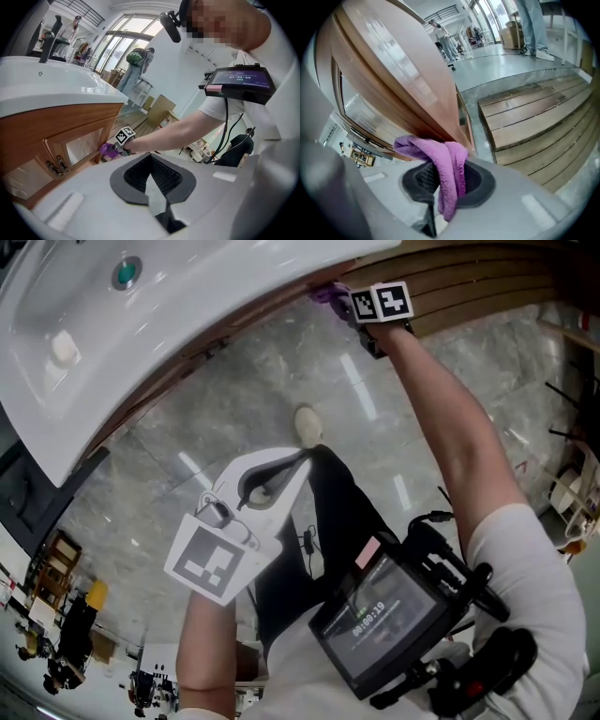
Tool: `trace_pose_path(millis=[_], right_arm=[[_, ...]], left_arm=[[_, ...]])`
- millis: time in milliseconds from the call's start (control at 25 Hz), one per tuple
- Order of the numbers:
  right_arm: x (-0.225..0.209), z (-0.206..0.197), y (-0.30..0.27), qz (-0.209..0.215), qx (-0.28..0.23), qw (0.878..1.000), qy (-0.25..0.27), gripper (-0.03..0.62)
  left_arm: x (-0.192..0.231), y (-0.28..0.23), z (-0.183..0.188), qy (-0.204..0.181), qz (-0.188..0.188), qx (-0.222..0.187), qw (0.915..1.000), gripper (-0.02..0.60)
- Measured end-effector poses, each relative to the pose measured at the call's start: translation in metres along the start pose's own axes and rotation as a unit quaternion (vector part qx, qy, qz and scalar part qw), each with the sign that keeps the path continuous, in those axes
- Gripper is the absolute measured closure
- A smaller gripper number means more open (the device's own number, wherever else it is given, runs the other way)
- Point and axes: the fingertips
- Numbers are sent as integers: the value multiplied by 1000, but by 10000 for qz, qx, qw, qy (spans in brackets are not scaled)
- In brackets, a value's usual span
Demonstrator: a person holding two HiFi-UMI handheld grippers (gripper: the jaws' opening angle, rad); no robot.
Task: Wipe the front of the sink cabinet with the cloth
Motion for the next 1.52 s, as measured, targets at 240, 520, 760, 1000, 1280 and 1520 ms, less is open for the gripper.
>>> trace_pose_path(millis=[240,520,760,1000,1280,1520], right_arm=[[-21,3,17,-164,-115,9997,-103,533],[-23,-2,69,-281,-335,9984,-363,533],[18,-25,138,-247,-353,9991,18,534],[111,-53,205,-113,-383,9975,587,534],[243,-99,275,144,-581,9905,1239,534],[363,-152,355,324,-1016,9799,1685,533]], left_arm=[[-6,-8,7,-117,-38,83,9999,579],[-26,4,30,-378,-70,165,9991,578],[-49,41,55,-551,32,13,9985,578],[-85,96,59,-784,156,-153,9967,578],[-128,172,26,-838,300,-326,9955,578],[-189,267,-31,-834,573,-519,9935,578]])
Point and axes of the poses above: the fingertips, and each gripper's own axes: y backward along the fingers, x to its left, z out of its top, and after that the axes turned 4 degrees about x, right-handed
